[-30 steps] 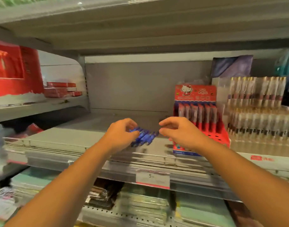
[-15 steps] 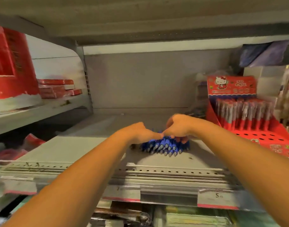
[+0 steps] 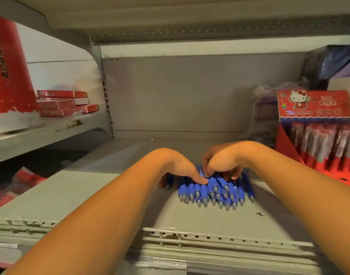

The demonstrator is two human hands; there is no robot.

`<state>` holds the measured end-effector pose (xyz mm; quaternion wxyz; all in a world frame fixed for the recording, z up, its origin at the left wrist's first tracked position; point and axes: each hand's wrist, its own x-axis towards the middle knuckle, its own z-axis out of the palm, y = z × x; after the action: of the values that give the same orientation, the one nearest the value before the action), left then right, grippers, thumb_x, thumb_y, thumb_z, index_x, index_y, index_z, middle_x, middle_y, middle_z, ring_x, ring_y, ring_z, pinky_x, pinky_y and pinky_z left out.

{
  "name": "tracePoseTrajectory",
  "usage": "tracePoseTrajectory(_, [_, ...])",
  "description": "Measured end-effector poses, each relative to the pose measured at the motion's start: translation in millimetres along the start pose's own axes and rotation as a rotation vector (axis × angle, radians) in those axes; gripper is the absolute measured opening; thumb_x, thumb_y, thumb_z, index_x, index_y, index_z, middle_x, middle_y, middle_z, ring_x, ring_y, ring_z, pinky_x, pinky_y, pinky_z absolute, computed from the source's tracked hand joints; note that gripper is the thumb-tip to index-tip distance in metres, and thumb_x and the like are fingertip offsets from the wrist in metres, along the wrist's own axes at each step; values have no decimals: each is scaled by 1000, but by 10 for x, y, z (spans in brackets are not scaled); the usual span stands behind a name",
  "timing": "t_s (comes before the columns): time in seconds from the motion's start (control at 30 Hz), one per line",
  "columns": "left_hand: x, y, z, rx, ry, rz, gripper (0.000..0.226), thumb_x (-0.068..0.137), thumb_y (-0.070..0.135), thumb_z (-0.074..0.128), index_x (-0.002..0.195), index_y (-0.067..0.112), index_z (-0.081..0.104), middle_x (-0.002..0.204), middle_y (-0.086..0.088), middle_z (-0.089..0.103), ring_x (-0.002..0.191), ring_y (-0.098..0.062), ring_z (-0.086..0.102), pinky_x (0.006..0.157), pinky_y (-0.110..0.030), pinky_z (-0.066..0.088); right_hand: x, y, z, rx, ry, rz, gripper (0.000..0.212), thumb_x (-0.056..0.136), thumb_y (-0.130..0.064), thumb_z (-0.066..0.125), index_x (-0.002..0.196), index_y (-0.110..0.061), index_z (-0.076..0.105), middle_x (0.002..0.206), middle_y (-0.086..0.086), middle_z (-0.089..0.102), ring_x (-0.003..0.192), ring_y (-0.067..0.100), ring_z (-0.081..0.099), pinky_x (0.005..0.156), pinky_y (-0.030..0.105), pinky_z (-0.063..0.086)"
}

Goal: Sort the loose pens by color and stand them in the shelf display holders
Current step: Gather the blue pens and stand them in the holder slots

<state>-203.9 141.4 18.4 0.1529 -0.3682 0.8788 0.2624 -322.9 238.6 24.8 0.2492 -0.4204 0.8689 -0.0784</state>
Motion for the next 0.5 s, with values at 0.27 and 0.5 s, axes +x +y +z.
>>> tracePoseTrajectory(0.27, [41,40,52,37,-54,182,40,92,41,59,63,15,54,56,-6,52,32,-17,46,34,-12,33,-63,30,-2,77,84,-5,8,95,-11,56,100,-7,62,86,12,58,47,16,54,49,25,52])
tracePoseTrajectory(0.5, [50,50,99,127,-20,211,47,90,24,59,46,9,64,42,-4,61,30,-16,54,31,-17,41,-68,64,28,53,165,-81,9,93,-15,59,96,-16,68,66,2,61,39,15,55,46,24,48])
